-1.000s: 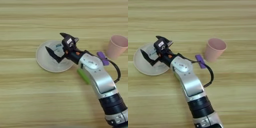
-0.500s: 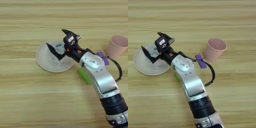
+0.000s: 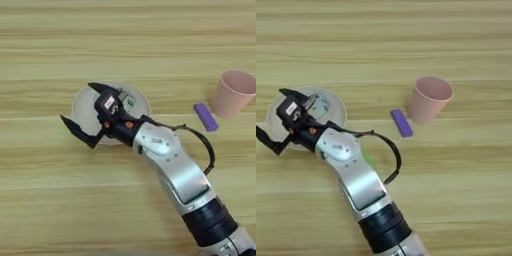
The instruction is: Move the objects on the table
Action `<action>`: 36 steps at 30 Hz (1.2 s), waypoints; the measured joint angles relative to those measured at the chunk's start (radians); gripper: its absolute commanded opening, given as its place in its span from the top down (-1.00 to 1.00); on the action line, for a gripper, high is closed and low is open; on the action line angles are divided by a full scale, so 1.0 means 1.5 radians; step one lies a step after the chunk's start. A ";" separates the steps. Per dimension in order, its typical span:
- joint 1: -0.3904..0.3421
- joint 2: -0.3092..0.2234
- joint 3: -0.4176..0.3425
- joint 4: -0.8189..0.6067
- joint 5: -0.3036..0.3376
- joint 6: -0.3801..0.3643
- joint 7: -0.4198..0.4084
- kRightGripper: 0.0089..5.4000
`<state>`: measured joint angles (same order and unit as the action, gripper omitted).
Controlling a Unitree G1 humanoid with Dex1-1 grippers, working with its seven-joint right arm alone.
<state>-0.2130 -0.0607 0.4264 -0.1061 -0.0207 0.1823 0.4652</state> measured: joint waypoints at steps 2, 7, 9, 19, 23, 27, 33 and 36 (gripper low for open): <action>0.000 0.000 0.000 0.025 -0.002 -0.004 0.000 -0.99; 0.001 0.017 0.024 0.090 -0.004 -0.024 0.005 -0.99; 0.002 0.024 0.030 0.130 -0.006 -0.032 0.005 -0.99; 0.002 0.039 0.034 0.206 -0.018 -0.054 0.001 -0.99; -0.005 0.049 0.021 0.225 -0.021 -0.037 -0.018 -0.99; -0.015 0.063 -0.009 0.247 -0.032 0.012 -0.066 -0.99; -0.036 0.072 -0.048 0.272 -0.038 0.047 -0.109 -0.99; -0.037 0.071 -0.056 0.275 -0.038 0.048 -0.116 -0.99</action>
<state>-0.2691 0.0459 0.3422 0.3062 -0.0783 0.2550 0.2909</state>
